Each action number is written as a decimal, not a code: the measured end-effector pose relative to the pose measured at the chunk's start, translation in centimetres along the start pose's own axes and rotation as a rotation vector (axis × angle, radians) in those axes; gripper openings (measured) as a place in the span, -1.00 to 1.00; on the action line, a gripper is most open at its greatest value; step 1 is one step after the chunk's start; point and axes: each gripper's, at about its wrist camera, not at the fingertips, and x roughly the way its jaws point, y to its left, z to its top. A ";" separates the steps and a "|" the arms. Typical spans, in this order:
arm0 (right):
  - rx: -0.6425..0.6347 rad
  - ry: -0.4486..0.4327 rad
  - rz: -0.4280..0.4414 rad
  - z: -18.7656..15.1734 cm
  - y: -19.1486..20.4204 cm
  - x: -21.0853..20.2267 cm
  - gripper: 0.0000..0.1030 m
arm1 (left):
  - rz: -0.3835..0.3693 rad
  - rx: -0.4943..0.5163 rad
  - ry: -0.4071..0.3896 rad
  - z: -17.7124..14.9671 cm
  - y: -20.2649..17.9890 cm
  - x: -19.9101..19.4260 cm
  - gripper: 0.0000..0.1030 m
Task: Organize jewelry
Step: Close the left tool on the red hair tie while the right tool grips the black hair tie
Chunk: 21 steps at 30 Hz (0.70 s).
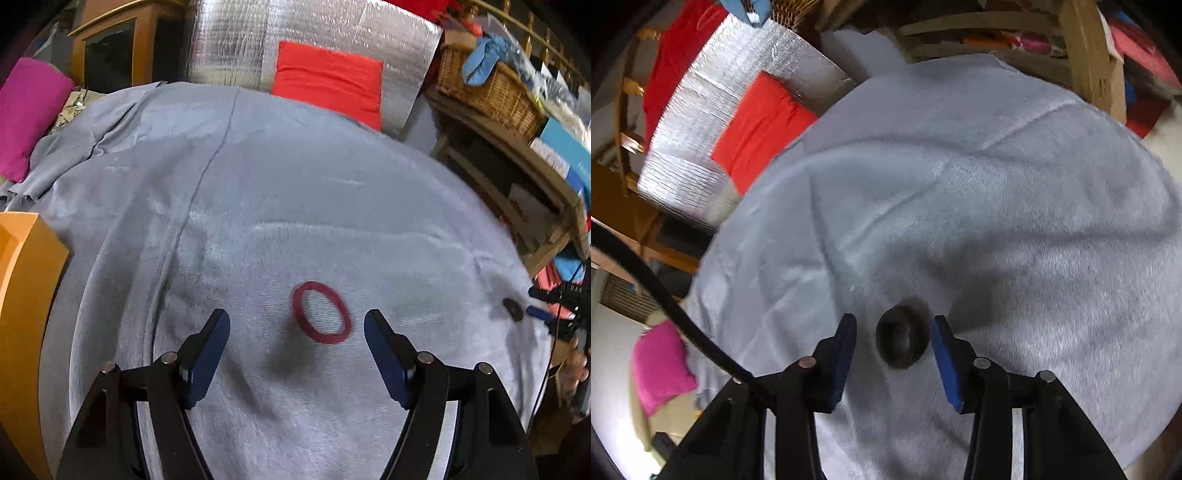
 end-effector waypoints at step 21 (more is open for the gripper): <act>-0.181 0.009 -0.209 -2.2 4.2 2.8 -0.84 | -0.087 0.006 0.066 0.6 -0.1 4.0 0.27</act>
